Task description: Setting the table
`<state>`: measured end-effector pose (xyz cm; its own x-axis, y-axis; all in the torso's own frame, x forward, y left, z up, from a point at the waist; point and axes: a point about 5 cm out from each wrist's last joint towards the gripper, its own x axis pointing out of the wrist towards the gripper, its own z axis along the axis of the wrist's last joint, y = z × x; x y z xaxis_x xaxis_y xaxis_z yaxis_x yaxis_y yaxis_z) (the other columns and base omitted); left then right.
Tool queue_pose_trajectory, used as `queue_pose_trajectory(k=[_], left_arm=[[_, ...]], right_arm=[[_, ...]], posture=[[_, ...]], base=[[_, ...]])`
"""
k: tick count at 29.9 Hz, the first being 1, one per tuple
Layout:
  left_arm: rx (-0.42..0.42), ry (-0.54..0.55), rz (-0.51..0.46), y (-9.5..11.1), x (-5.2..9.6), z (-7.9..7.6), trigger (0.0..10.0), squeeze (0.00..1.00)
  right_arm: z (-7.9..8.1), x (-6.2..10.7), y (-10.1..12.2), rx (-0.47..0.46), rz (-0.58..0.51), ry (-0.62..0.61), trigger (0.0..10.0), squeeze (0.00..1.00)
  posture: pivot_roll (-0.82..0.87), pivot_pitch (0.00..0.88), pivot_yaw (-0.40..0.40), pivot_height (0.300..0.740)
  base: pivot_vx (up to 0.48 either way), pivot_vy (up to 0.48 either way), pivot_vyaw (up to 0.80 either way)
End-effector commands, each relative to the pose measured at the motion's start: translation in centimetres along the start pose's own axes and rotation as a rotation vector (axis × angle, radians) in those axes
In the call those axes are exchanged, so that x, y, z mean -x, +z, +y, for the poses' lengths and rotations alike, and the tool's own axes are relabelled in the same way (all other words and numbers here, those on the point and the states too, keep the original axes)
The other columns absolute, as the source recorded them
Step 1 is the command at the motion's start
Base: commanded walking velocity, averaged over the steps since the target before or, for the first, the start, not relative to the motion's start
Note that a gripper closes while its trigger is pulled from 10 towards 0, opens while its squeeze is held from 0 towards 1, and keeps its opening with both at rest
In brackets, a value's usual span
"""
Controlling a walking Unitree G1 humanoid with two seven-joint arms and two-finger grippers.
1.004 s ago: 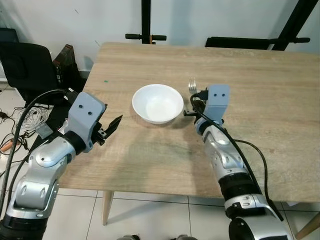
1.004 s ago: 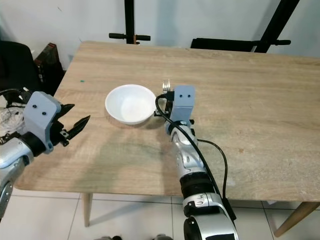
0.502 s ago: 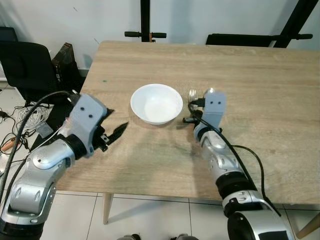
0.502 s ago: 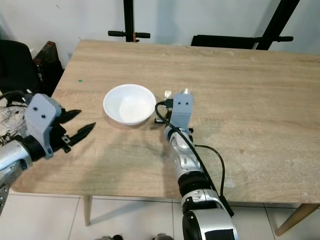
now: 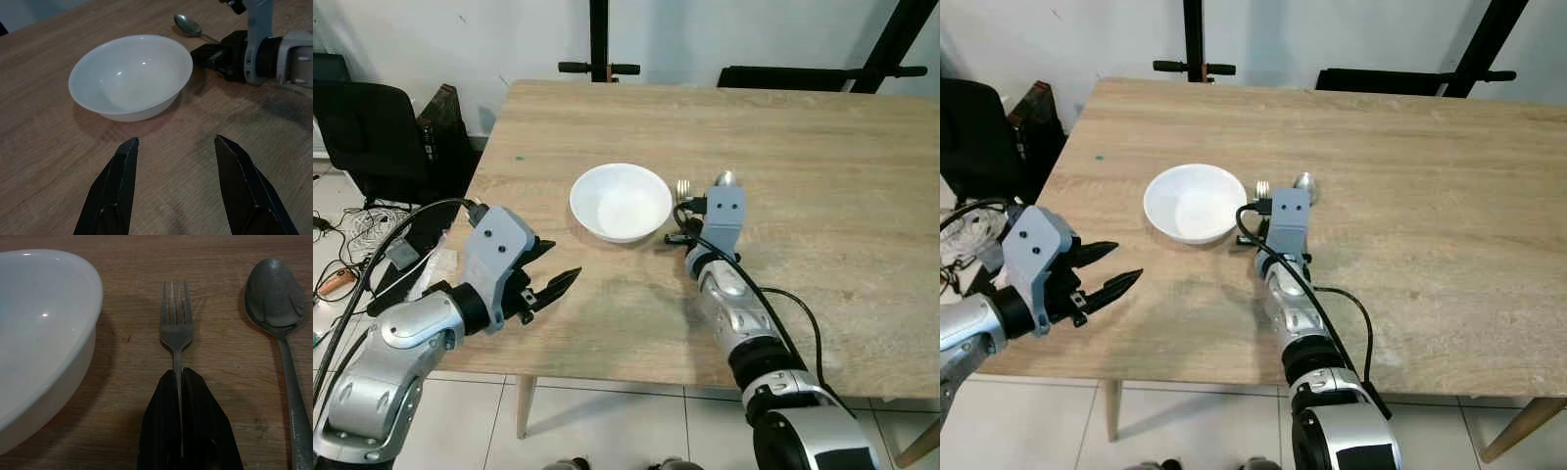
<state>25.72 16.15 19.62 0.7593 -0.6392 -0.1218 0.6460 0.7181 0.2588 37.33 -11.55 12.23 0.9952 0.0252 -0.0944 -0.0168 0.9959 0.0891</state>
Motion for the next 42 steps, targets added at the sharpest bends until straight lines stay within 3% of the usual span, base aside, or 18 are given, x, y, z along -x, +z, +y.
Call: queue_pose_trajectory(k=[1,16,17,19,20,25,26,27,33,34,36,38,42], left_arm=[[0.011,-0.011,0.015,-0.3,0.0,-0.4,10.0,0.0],[0.013,0.007,0.019,-0.3,-0.3,-0.4,10.0,0.0],[0.012,0.011,0.018,-0.3,-0.3,-0.4,10.0,0.0],[0.011,0.013,0.017,-0.3,-0.3,-0.4,10.0,0.0],[0.011,0.014,0.017,-0.3,-0.3,-0.4,10.0,0.0],[0.014,0.018,0.017,-0.3,-0.4,-0.4,10.0,0.0],[0.014,0.017,0.018,-0.3,-0.4,-0.4,10.0,0.0],[0.015,0.017,0.018,-0.4,-0.4,-0.4,10.0,0.0],[0.018,0.014,0.017,-0.4,-0.5,-0.6,10.0,0.0],[0.021,0.019,0.018,-0.5,-0.6,-0.6,10.0,0.0],[0.027,0.02,0.021,-0.7,-0.6,-0.6,10.0,0.0],[0.051,-0.001,0.035,-1.2,-0.5,-1.2,10.0,0.0],[0.077,-0.05,0.048,-1.7,-0.3,-2.0,10.0,0.0]], right_arm=[[-0.4,0.1,-0.5,0.006,0.022,-0.023,10.0,0.1],[-1.0,-0.1,-0.3,0.015,0.007,-0.068,10.0,0.11],[-0.9,-0.2,-0.2,0.01,0.005,-0.063,10.0,0.8],[-0.9,-0.2,-0.2,0.008,0.004,-0.062,10.0,0.8],[-0.9,-0.2,-0.1,0.002,0.001,-0.06,10.0,1.0],[-0.9,-0.3,0.6,-0.001,-0.031,-0.066,10.0,1.0],[-1.0,-0.3,0.8,-0.002,-0.039,-0.071,10.0,0.13],[-1.1,-0.3,1.0,0.003,-0.052,-0.077,10.0,0.0],[-1.6,0.1,3.1,0.008,-0.157,-0.099,10.0,0.0],[-1.8,0.8,4.4,0.021,-0.224,-0.097,10.0,0.0],[-1.8,1.3,5.0,0.022,-0.255,-0.085,10.0,0.0],[-1.4,3.1,5.7,0.072,-0.297,-0.002,10.0,0.0],[-1.4,5.9,4.6,0.117,-0.304,0.036,10.0,0.0]], posture=[[0.02,0.077,0.052,0.74],[0.02,0.074,0.049,0.74],[0.02,0.072,0.047,0.74],[0.02,0.072,0.047,0.74],[0.02,0.072,0.047,0.74],[0.01,0.073,0.047,0.74],[0.01,0.073,0.047,0.74],[0.01,0.073,0.048,0.74],[0.01,0.073,0.047,0.74],[0.0,0.069,0.046,0.74],[0.0,0.068,0.045,0.74],[-0.01,0.066,0.047,0.74],[-0.02,0.063,0.047,0.74]], base=[[0.0,0.0,0.0],[0.0,0.0,0.0],[0.0,0.0,0.0],[0.0,0.0,0.0],[0.0,0.0,0.0],[0.0,0.0,0.0],[0.0,0.0,0.0],[0.0,0.0,0.0],[0.0,0.0,0.0],[0.0,0.0,0.0],[0.0,0.0,0.0],[0.0,0.0,0.0],[0.0,0.0,0.0]])
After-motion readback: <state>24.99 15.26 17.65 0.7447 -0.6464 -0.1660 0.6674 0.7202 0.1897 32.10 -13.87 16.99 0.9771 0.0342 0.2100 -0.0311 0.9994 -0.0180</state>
